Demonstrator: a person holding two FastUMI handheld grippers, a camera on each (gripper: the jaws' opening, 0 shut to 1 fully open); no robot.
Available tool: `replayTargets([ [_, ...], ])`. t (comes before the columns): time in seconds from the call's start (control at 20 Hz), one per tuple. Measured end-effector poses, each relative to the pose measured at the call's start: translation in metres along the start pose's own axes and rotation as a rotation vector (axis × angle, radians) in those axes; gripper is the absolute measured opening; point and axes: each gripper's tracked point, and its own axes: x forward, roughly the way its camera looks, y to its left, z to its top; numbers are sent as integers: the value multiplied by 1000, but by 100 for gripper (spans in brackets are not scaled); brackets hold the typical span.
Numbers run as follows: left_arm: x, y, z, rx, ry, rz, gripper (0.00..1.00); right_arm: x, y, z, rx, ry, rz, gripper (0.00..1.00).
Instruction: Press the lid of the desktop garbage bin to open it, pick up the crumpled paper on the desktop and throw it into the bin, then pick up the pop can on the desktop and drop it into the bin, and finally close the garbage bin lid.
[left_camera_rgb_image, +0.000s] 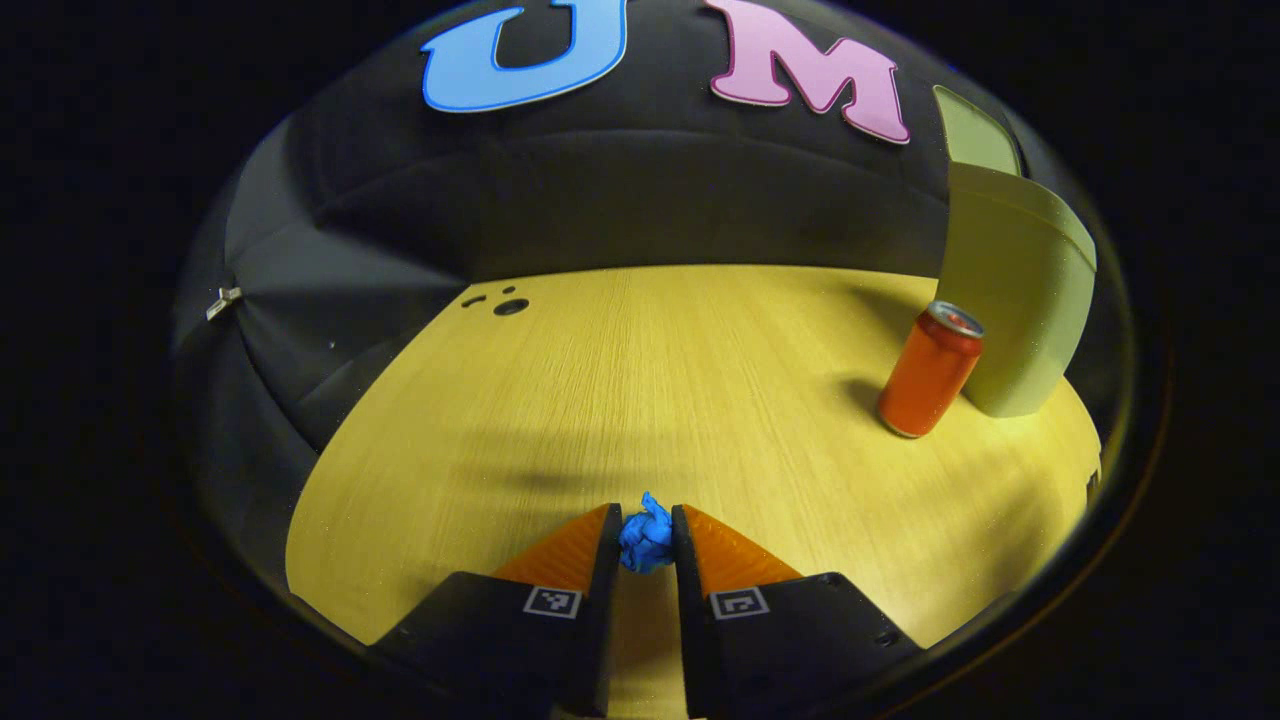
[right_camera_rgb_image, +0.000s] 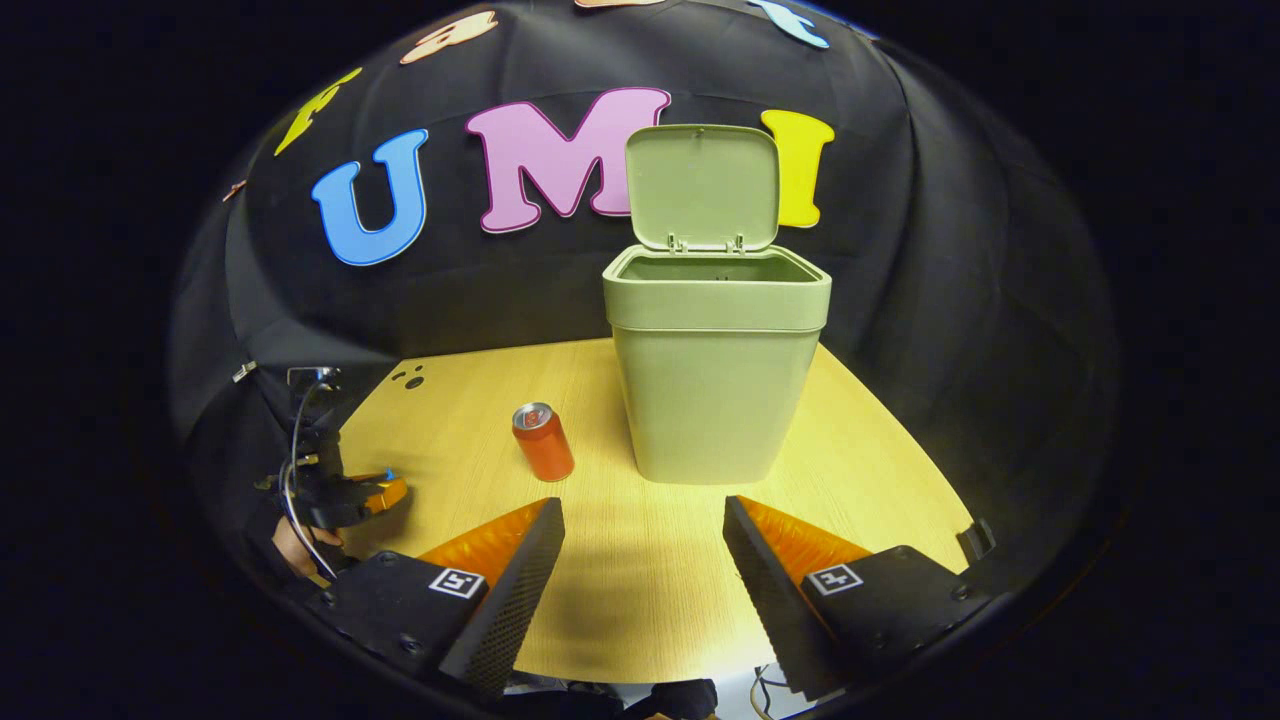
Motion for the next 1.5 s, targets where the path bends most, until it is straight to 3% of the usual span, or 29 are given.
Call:
replayTargets([
  [0.3, -50, -24, 69, -60, -104, -1, 36, 24, -24, 8, 3, 2, 39, 99],
  [0.35, -59, -30, 84, -65, -125, -9, 32, 27, -28, 10, 3, -2, 42, 99],
  [0.4, -67, -37, 98, -70, -144, -21, 36, 29, -33, 13, 3, -7, 46, 99],
  [0.65, -100, -79, 174, -46, -249, -90, 29, 45, -53, 18, 15, -5, 66, 99],
  [0.95, -118, -170, 248, -2, -339, -233, 32, 60, -64, 22, 21, 2, 106, 100],
  [1.05, -120, -201, 266, 25, -369, -281, 28, 64, -67, 24, 17, 2, 118, 99],
  [1.1, -120, -216, 273, 34, -376, -306, 32, 66, -69, 25, 16, 2, 122, 100],
  [1.4, -116, -303, 301, 72, -411, -451, 29, 76, -81, 25, 15, 9, 145, 99],
  [1.45, -114, -315, 301, 80, -408, -476, 36, 76, -82, 23, 17, 14, 149, 99],
  [1.5, -111, -327, 301, 83, -406, -497, 33, 76, -82, 22, 18, 19, 155, 99],
])
